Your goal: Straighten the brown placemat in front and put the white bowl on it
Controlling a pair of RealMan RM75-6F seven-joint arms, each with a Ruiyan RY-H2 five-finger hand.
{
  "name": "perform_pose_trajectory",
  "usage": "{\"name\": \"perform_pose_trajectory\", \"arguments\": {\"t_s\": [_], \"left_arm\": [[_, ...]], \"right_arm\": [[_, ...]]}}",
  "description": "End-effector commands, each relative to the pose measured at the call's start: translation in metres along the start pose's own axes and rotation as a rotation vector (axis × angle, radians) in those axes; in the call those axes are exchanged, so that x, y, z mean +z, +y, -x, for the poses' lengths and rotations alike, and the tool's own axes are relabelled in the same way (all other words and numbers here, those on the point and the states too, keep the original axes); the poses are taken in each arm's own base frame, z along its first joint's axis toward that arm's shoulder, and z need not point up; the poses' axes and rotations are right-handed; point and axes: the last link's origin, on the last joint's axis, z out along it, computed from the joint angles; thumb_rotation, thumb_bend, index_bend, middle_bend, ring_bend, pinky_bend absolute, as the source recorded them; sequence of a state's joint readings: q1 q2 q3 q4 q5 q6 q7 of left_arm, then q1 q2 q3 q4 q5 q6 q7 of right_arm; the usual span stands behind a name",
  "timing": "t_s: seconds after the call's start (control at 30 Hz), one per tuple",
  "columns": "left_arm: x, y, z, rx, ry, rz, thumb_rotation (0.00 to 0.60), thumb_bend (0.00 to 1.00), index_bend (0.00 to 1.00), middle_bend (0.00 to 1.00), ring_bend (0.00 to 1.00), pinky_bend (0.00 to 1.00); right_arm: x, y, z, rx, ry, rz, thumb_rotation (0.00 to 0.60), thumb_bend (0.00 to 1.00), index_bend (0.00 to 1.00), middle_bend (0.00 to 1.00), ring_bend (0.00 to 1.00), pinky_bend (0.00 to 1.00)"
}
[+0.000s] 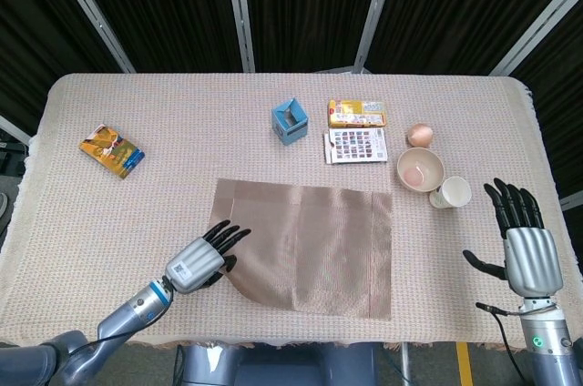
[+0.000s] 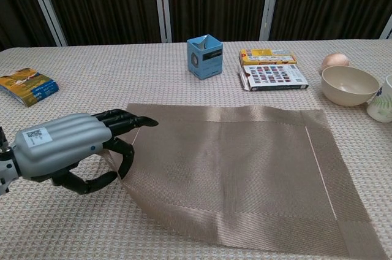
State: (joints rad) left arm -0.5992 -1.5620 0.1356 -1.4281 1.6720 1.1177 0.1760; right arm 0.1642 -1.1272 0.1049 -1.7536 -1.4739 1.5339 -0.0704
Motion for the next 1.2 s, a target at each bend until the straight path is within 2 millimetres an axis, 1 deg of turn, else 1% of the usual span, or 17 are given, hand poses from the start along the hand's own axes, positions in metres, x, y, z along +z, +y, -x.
{"name": "perform_pose_trajectory", "arguments": {"t_s": [0.03, 0.23, 0.33, 0.7, 0.87, 1.07, 1.1, 1.17, 1.2], "left_arm": [[-0.030, 0.014, -0.001, 0.006, -0.119, -0.050, 0.600, 0.49, 0.68, 0.00, 0.00, 0.00], [-0.043, 0.030, -0.004, 0.022, -0.163, -0.073, 0.600, 0.49, 0.68, 0.00, 0.00, 0.00], [-0.046, 0.034, -0.002, 0.040, -0.182, -0.082, 0.600, 0.49, 0.68, 0.00, 0.00, 0.00], [-0.056, 0.028, 0.000, 0.049, -0.213, -0.130, 0.600, 0.49, 0.68, 0.00, 0.00, 0.00], [-0.062, 0.028, 0.002, 0.040, -0.228, -0.130, 0.600, 0.49, 0.68, 0.00, 0.00, 0.00], [-0.068, 0.026, 0.003, 0.057, -0.229, -0.143, 0.600, 0.48, 0.64, 0.00, 0.00, 0.00], [-0.069, 0.025, 0.002, 0.059, -0.227, -0.146, 0.600, 0.46, 0.61, 0.00, 0.00, 0.00], [-0.070, 0.024, 0.001, 0.063, -0.224, -0.150, 0.600, 0.31, 0.45, 0.00, 0.00, 0.00], [-0.071, 0.024, 0.001, 0.064, -0.224, -0.151, 0.600, 0.17, 0.29, 0.00, 0.00, 0.00]], "right_arm": [[-0.001, 0.000, 0.000, -0.004, 0.000, -0.002, 0.600, 0.00, 0.00, 0.00, 0.00, 0.00], [-0.001, -0.001, -0.001, -0.005, 0.002, -0.005, 0.600, 0.00, 0.00, 0.00, 0.00, 0.00], [-0.002, -0.001, -0.001, -0.006, 0.002, -0.005, 0.600, 0.00, 0.00, 0.00, 0.00, 0.00], [-0.003, -0.001, -0.002, -0.004, 0.005, -0.007, 0.600, 0.00, 0.00, 0.00, 0.00, 0.00], [-0.003, -0.002, -0.003, -0.004, 0.006, -0.009, 0.600, 0.00, 0.00, 0.00, 0.00, 0.00], [-0.004, -0.002, -0.004, -0.002, 0.008, -0.011, 0.600, 0.00, 0.00, 0.00, 0.00, 0.00], [-0.004, -0.002, -0.004, -0.001, 0.008, -0.011, 0.600, 0.00, 0.00, 0.00, 0.00, 0.00], [-0.004, -0.002, -0.004, -0.002, 0.009, -0.012, 0.600, 0.00, 0.00, 0.00, 0.00, 0.00], [-0.004, -0.002, -0.004, -0.002, 0.008, -0.012, 0.600, 0.00, 0.00, 0.00, 0.00, 0.00]]}}
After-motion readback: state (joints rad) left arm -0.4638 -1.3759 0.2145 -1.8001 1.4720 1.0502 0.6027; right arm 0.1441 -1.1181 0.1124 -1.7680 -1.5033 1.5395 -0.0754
